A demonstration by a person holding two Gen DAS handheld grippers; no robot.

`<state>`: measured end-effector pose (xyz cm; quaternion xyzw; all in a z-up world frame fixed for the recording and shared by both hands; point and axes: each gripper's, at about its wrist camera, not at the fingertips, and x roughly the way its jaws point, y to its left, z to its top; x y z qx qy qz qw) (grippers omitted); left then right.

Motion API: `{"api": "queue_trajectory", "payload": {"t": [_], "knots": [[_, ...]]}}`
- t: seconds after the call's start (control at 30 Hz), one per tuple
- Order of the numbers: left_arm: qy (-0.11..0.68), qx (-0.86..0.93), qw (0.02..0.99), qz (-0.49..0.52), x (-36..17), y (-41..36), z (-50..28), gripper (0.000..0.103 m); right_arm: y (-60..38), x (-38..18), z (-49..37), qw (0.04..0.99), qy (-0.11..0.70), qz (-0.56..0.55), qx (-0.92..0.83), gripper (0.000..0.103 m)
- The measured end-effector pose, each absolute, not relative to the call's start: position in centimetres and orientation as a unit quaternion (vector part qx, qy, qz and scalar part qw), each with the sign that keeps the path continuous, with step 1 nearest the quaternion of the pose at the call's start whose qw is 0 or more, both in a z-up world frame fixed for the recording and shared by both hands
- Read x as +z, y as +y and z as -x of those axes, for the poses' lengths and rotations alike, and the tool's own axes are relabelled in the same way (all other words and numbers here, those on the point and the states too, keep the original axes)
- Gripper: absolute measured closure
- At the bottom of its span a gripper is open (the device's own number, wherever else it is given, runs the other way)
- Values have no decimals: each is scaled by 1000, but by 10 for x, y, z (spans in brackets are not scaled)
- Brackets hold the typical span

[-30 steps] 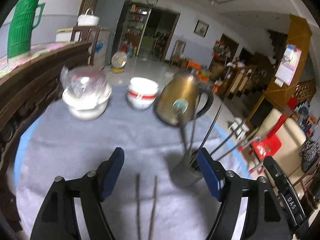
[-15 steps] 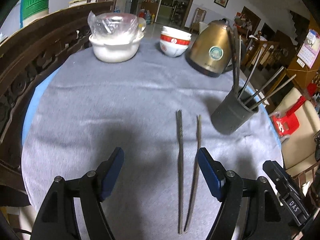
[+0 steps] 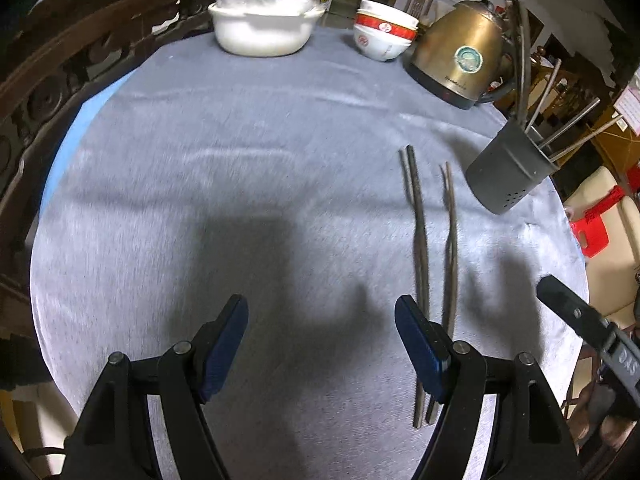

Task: Organize utensils
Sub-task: 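Move both open tools back over the remaining chopsticks on the cloth, then grasp one dark chopstick with the left tool while the right tool grasps a light one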

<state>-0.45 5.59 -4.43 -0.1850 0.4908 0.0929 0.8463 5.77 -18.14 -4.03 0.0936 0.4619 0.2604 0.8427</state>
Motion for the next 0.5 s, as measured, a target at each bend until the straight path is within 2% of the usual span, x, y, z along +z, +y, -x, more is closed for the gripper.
{"api": "queue_trajectory", "payload": {"t": [0.03,0.07,0.1,0.37,0.43,0.47,0.5], "knots": [[491,94,845,188,-45,57,5,27,-174,-41,-61,839,468,-89,263,43],[492,94,844,190,-46,58,6,27,-168,-43,-65,836,474,-85,264,55],[493,93,844,191,-46,59,6,27,-158,-45,-70,830,482,-81,267,61],[497,92,841,194,-48,62,4,27,-110,-60,-93,809,519,-57,269,65],[499,91,840,195,-48,62,2,27,-103,-70,-95,800,537,-43,264,79],[500,90,839,195,-48,61,1,27,-101,-74,-95,796,542,-38,266,90],[500,89,839,194,-48,61,0,27,-101,-74,-93,797,540,-29,268,93]]}}
